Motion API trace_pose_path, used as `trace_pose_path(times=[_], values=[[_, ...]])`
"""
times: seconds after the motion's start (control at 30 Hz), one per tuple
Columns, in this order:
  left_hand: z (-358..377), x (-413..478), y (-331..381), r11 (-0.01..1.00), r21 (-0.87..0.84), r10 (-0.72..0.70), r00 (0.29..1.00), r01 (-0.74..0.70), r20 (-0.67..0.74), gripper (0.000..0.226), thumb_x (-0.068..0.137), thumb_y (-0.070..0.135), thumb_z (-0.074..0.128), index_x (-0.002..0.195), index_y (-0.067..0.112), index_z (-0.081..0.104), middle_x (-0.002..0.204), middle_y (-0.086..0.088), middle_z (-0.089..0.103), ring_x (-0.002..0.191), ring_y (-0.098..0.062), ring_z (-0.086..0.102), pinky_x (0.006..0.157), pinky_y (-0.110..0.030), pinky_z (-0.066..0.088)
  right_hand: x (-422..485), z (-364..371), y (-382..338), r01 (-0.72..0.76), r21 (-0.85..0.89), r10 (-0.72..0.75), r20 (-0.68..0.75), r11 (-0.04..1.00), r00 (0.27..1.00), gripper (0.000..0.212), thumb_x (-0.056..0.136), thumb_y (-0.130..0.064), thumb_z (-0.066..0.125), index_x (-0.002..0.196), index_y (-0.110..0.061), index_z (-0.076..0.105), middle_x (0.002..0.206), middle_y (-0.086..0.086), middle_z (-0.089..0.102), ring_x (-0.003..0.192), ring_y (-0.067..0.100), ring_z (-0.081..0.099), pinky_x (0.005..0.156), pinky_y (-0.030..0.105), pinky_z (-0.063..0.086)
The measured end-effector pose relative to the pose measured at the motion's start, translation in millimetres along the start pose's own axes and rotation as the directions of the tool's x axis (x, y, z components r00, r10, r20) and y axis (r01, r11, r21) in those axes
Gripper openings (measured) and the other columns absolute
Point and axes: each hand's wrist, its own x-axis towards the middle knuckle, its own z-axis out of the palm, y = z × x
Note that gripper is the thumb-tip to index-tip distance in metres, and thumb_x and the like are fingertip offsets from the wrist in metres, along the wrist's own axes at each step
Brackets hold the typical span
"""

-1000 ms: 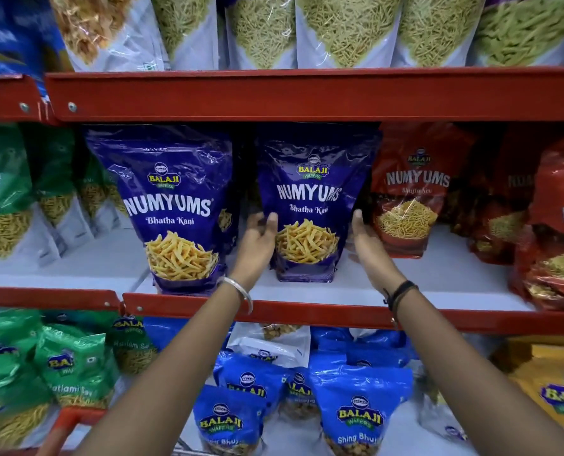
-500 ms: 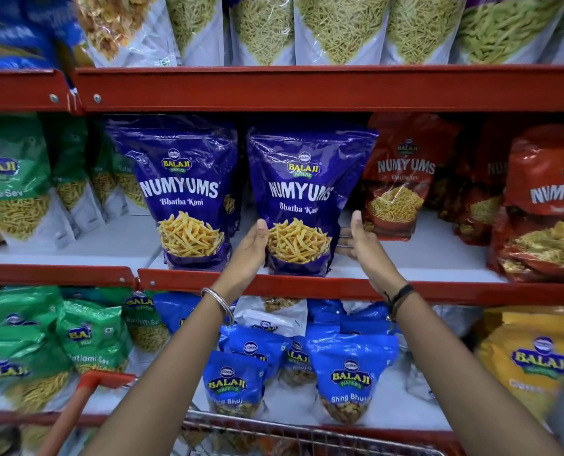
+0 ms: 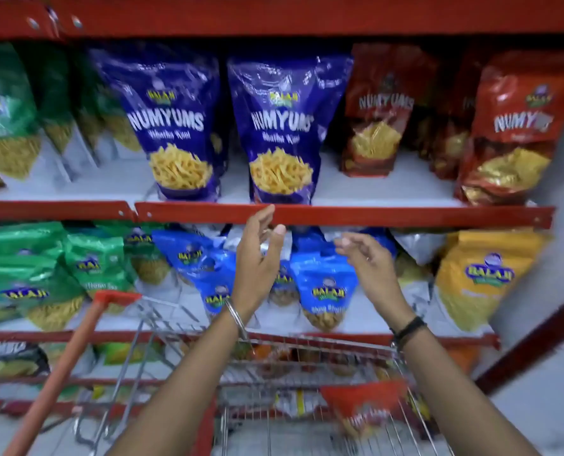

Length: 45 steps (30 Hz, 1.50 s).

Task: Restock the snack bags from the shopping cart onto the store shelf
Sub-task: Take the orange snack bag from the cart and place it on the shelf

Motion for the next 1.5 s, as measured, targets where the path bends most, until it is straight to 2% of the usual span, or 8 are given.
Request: trace_pose_path(times=[0.23,0.4,0.63,0.77,1.13,1.3,1.4,1.5], values=[[45,-140,-93,0.922,0.115,-0.388,0.89,0.371,0.24,0.033,0.085,0.029,0.054,0.117,0.02,0.049,0.118,0.002,0.059,0.105,-0.003,0.057,0.092,-0.028,0.048,-149,-58,143,-0.546,-0.289,0.584,0.058,0.786,0.81,0.036,0.091,-0.044,0.049,0.08,-0.015,0.067,0.081,0.008,0.07,0.071,0.022,0.066,0.066,0.029,0.054],[80,-214,-167,0.68,0.312,-0.731,0.582,0.663,0.356,0.044,0.083,0.01,0.06,0.124,0.012,0.043,0.131,-0.012,0.047,0.125,-0.032,0.046,0.101,-0.045,0.043,-194,-96,241,-0.772,-0.381,0.843,0.038,0.509,0.537,0.038,0.086,-0.046,0.055,0.073,-0.011,0.049,0.082,0.013,0.054,0.072,0.025,0.052,0.062,0.036,0.039],[133,-254,-237,0.428,0.394,-0.898,0.336,0.813,0.284,0.06,0.084,0.002,0.056,0.137,0.0,0.026,0.144,-0.016,0.036,0.135,-0.029,0.034,0.097,-0.03,0.035,-172,-104,326,-0.744,-0.4,0.824,0.049,0.534,0.565,0.054,0.088,0.0,0.048,0.138,-0.012,0.031,0.124,0.009,0.044,0.086,-0.001,0.044,0.076,0.016,0.038],[170,-257,-273,0.439,0.356,-0.891,0.349,0.825,0.291,0.054,0.083,-0.005,0.053,0.133,0.007,0.036,0.139,-0.014,0.044,0.13,-0.03,0.04,0.099,-0.035,0.038,-165,-96,357,-0.714,-0.358,0.76,-0.017,0.602,0.649,0.061,0.087,0.013,0.036,0.142,-0.009,0.024,0.144,0.013,0.039,0.133,0.028,0.039,0.107,0.039,0.035],[198,-255,-296,0.45,0.348,-0.875,0.484,0.823,-0.013,0.016,0.081,-0.008,0.049,0.08,-0.01,0.065,0.084,-0.03,0.069,0.073,-0.023,0.054,0.068,-0.03,0.043,-157,-83,364,-0.607,-0.429,0.538,-0.284,0.669,0.794,0.019,0.089,0.006,0.044,0.099,0.003,0.059,0.091,0.022,0.066,0.076,0.023,0.05,0.067,0.027,0.033],[184,-231,-255,0.508,0.299,-0.849,0.529,0.808,0.011,0.035,0.082,-0.004,0.053,0.057,0.021,0.052,0.06,0.001,0.055,0.07,-0.017,0.049,0.066,-0.016,0.041,-155,-91,337,-0.584,-0.341,0.516,-0.276,0.736,0.811,0.018,0.091,-0.001,0.046,0.099,-0.012,0.058,0.085,0.012,0.066,0.077,0.033,0.061,0.068,0.039,0.05],[169,-208,-216,0.538,-0.019,-0.841,0.538,0.843,0.057,0.053,0.083,-0.009,0.046,0.042,0.022,0.057,0.047,0.012,0.054,0.056,-0.01,0.048,0.052,-0.011,0.045,-153,-102,298,-0.562,-0.28,0.485,-0.299,0.779,0.822,0.027,0.092,-0.007,0.051,0.081,-0.032,0.05,0.076,0.005,0.061,0.075,0.033,0.063,0.07,0.056,0.057],[154,-182,-162,0.637,-0.105,-0.756,0.645,0.764,0.106,0.031,0.075,-0.002,0.059,0.05,0.016,0.065,0.045,0.014,0.062,0.048,0.002,0.053,0.052,-0.019,0.05,-144,-112,240,-0.437,-0.217,0.363,-0.311,0.873,0.878,0.021,0.09,-0.005,0.055,0.074,-0.018,0.051,0.065,0.004,0.058,0.06,0.016,0.051,0.06,0.025,0.049]])
